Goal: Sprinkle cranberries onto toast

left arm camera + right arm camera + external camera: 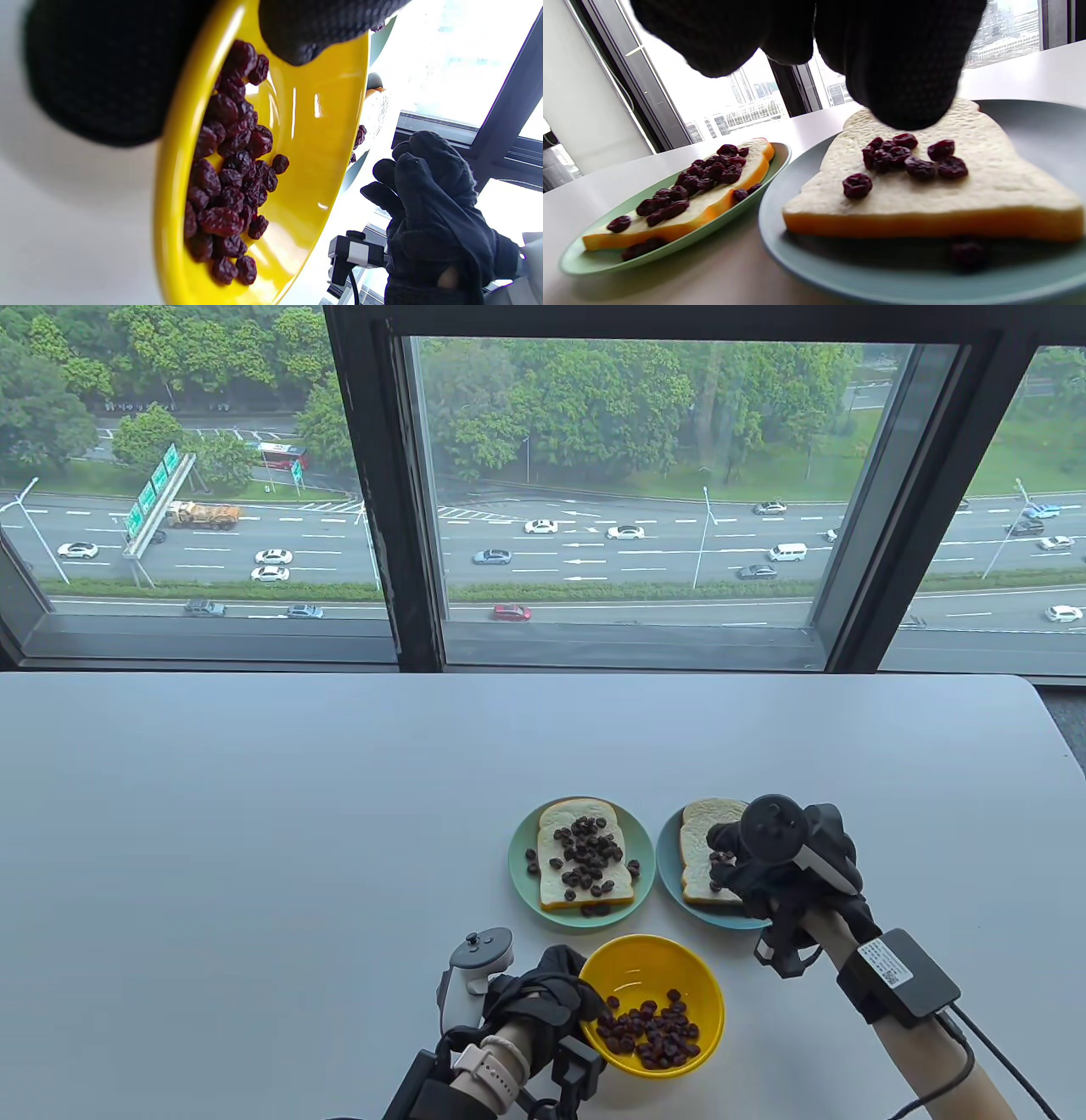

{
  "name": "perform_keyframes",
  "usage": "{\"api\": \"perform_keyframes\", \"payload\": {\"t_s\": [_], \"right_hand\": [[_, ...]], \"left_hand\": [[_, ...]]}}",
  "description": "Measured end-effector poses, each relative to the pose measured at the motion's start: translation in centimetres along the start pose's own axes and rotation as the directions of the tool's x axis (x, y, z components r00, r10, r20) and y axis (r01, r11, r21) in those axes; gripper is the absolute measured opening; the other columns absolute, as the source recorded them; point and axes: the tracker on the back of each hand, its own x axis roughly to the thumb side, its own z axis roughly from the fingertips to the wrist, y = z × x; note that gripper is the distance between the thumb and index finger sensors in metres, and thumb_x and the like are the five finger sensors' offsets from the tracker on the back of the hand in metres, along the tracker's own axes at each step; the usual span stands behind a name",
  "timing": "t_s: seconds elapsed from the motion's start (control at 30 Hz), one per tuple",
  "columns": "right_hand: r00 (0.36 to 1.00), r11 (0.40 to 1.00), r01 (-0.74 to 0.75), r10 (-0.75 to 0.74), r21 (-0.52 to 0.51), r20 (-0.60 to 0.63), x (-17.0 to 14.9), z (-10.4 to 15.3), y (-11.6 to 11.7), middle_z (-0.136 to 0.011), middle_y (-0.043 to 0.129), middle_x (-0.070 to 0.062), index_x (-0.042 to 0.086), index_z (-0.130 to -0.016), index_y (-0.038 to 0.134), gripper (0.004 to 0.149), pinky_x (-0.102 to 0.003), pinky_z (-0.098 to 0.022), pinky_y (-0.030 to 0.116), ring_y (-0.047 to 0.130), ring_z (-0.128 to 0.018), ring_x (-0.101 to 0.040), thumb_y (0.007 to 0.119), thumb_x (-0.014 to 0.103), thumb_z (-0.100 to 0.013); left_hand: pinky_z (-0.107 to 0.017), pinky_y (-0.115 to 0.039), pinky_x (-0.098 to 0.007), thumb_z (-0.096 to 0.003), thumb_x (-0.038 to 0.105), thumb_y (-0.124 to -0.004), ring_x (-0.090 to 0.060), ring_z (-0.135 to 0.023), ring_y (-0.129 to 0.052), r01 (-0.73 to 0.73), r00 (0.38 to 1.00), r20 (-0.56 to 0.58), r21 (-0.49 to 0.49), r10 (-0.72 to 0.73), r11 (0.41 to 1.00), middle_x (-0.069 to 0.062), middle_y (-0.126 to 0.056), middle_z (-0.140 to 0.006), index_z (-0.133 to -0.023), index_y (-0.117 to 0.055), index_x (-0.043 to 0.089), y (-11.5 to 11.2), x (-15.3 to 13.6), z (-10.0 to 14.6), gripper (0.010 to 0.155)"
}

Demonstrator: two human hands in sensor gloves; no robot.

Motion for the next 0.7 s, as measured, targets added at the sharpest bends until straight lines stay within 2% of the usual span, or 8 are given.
{"api": "perform_keyframes", "payload": {"t_s": [0.17, 0.23, 0.3, 0.43, 0.5, 0.57, 0.63, 0.7], "right_hand": [[0.957, 0.977, 0.114, -0.156, 0.178, 0.243, 4.6, 4.1, 0.5, -0.094, 0.058, -0.016, 0.026, -0.095, 0.052, 0.066, -0.028, -0.044, 0.09, 0.082, -0.075, -0.033, 0.077, 0.042, -0.035], [0.937, 0.964, 0.08, -0.16, 0.255, 0.31, 6.1, 5.3, 1.1, -0.096, 0.054, -0.017, 0.027, -0.097, 0.046, 0.07, -0.03, -0.046, 0.089, 0.078, -0.078, -0.037, 0.077, 0.042, -0.035], [0.924, 0.948, -0.03, -0.096, 0.318, 0.371, 7.6, 6.3, 2.1, -0.097, 0.052, -0.017, 0.028, -0.098, 0.043, 0.072, -0.03, -0.048, 0.088, 0.075, -0.08, -0.039, 0.077, 0.043, -0.035], [0.916, 0.912, -0.18, 0.018, 0.37, 0.401, 8.9, 7.1, 3.8, -0.098, 0.046, -0.019, 0.028, -0.099, 0.037, 0.078, -0.03, -0.052, 0.084, 0.07, -0.082, -0.043, 0.078, 0.043, -0.035], [0.908, 0.884, -0.199, 0.004, 0.422, 0.419, 9.4, 7.3, 4.8, -0.099, 0.041, -0.02, 0.029, -0.099, 0.033, 0.081, -0.029, -0.054, 0.081, 0.064, -0.084, -0.044, 0.08, 0.041, -0.034], [0.887, 0.868, -0.237, 0.01, 0.436, 0.462, 9.9, 7.5, 5.6, -0.101, 0.036, -0.017, 0.032, -0.098, 0.033, 0.08, -0.031, -0.057, 0.077, 0.058, -0.087, -0.045, 0.081, 0.037, -0.034], [0.872, 0.874, -0.279, 0.056, 0.398, 0.487, 10.2, 7.6, 6.0, -0.102, 0.035, -0.014, 0.031, -0.097, 0.032, 0.08, -0.031, -0.057, 0.075, 0.055, -0.088, -0.043, 0.08, 0.036, -0.034], [0.853, 0.875, -0.335, 0.123, 0.351, 0.507, 10.4, 7.5, 6.4, -0.103, 0.034, -0.01, 0.031, -0.097, 0.035, 0.079, -0.03, -0.057, 0.074, 0.052, -0.09, -0.04, 0.08, 0.038, -0.033]], "left_hand": [[-0.015, -0.095, -0.04, -0.0414, 0.016, -0.076, -0.039, -0.043, -0.075, -0.002, 1.0, 0.019, 0.015, 0.001, 1.0, -0.019, -0.062, -0.072, -0.086, -0.05, 0.025, -0.1, 0.3, 0.2, 0.052], [-0.015, -0.095, -0.04, -0.0414, 0.016, -0.076, -0.039, -0.043, -0.075, -0.004, 1.0, 0.027, 0.017, 0.004, 1.0, -0.019, -0.062, -0.072, -0.086, -0.05, 0.025, -0.1, 0.3, 0.3, 0.052], [-0.015, -0.095, -0.04, -0.0414, 0.016, -0.076, -0.039, -0.043, -0.075, -0.007, 0.999, 0.041, 0.022, 0.006, 1.0, -0.019, -0.062, -0.072, -0.086, -0.05, 0.025, -0.3, 0.4, 0.6, 0.052], [-0.016, -0.095, -0.041, -0.0416, 0.016, -0.077, -0.039, -0.043, -0.074, -0.007, 0.997, 0.076, 0.03, 0.005, 1.0, -0.019, -0.061, -0.072, -0.086, -0.05, 0.024, -0.5, 0.8, 1.0, 0.053], [-0.016, -0.096, -0.04, -0.0415, 0.016, -0.077, -0.039, -0.043, -0.075, -0.014, 0.994, 0.11, 0.026, 0.011, 1.0, -0.019, -0.062, -0.072, -0.086, -0.049, 0.024, -0.8, 1.1, 1.0, 0.053], [-0.016, -0.095, -0.043, -0.0413, 0.015, -0.078, -0.041, -0.043, -0.073, -0.014, 0.992, 0.123, 0.03, 0.01, 0.999, -0.02, -0.06, -0.072, -0.086, -0.05, 0.024, -0.9, 1.3, 1.2, 0.053], [-0.016, -0.096, -0.042, -0.0409, 0.015, -0.078, -0.04, -0.043, -0.073, 0.026, 0.989, 0.143, 0.042, -0.032, 0.999, -0.019, -0.06, -0.071, -0.085, -0.049, 0.024, -0.8, 1.2, 1.2, 0.053], [-0.017, -0.096, -0.043, -0.0408, 0.015, -0.078, -0.04, -0.043, -0.072, -0.018, 0.99, 0.141, 0.016, 0.016, 1.0, -0.02, -0.059, -0.072, -0.085, -0.049, 0.024, -1.0, 0.9, 1.2, 0.054]]}}
